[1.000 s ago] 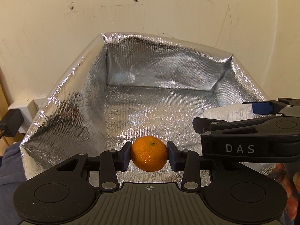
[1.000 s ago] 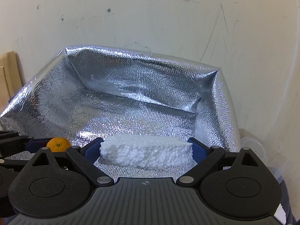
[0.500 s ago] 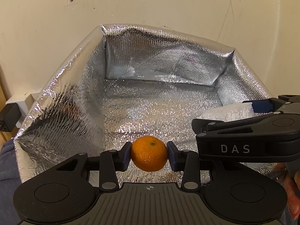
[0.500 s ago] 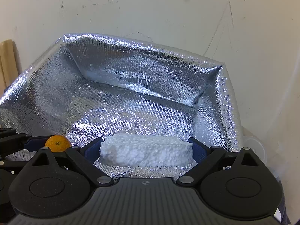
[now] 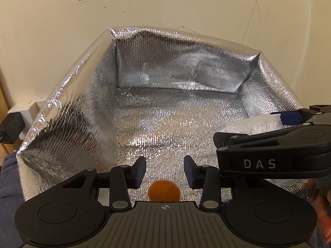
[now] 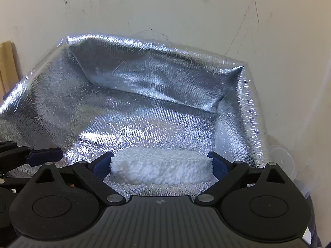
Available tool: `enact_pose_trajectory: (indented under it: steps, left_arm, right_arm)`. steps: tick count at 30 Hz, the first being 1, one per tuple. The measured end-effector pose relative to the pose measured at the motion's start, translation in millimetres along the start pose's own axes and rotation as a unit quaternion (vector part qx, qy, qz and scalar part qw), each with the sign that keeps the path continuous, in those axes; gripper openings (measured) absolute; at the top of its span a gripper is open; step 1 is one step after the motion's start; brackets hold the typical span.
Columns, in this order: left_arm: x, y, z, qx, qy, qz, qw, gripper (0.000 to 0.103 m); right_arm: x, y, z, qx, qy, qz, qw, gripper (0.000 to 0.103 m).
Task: Organize rigid objects
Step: 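Open both tools to drop the orange and foam block into the bag, then move both tools back toward the remaining objects on the blanket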
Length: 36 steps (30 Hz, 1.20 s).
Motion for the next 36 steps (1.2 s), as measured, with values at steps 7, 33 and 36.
enact_pose_trajectory:
  steps: [7,33,36]
  left_arm:
    - [-3.2,2.0,12.1,0.011,0.000,0.008,0.9999,0.046]
    - [-58.8,-55.7,119.0,0.051,0.066,0.026,0.9962,0.096]
    - [-67.4,-75.8,115.9,0.036,0.076,0.031,0.9960,0.096]
  right_arm:
    - [2.7,2.7,10.7,0.009,0.000,-0.002,1.000,0.096]
    - [8.2,-56.1,148.0,0.092,0.019,-0.017,0.995,0.097]
    - [13.2,-80.0,153.9,0.084,0.018,-0.014,0.996,0.097]
Point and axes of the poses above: each gripper's, at about its wrist camera, not at the fingertips, and z roughly against the way its jaws point, x to its right, y to its top, the point moved 3 cm from there along -z, roughly the way its jaws point, and after that the axes turned 8 degrees about -z, right-handed, at the moved point
